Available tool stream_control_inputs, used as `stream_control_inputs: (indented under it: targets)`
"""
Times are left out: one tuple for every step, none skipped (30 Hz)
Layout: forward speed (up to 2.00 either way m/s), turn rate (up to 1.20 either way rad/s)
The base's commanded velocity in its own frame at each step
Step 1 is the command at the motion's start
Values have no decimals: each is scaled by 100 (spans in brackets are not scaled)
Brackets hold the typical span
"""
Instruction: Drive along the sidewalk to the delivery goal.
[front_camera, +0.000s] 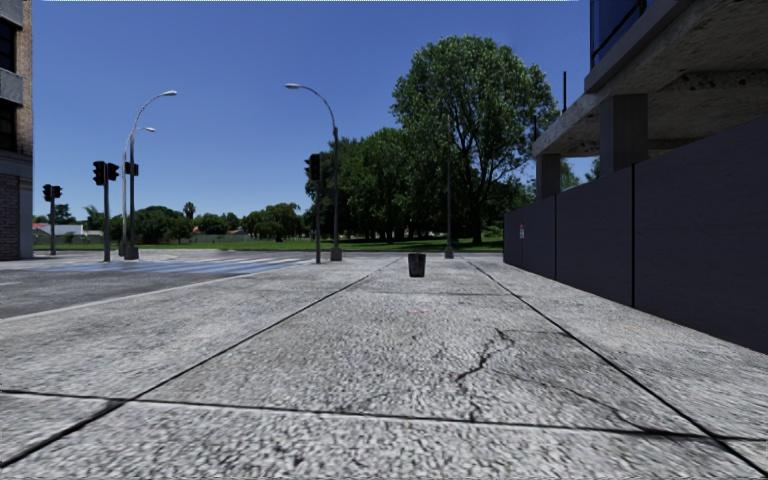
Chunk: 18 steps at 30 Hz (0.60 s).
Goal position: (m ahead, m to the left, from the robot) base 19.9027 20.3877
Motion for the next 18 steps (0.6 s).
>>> stream_control_inputs:
  targets:
    - [200, 0]
    - [200, 0]
    - [200, 0]
    - [200, 0]
    - [200, 0]
    - [200, 0]
    - [200, 0]
    - [200, 0]
    - [200, 0]
    - [200, 0]
    - [200, 0]
    - [200, 0]
    - [200, 0]
    - [200, 0]
    - [200, 0]
    - [200, 0]
    - [200, 0]
    - [200, 0]
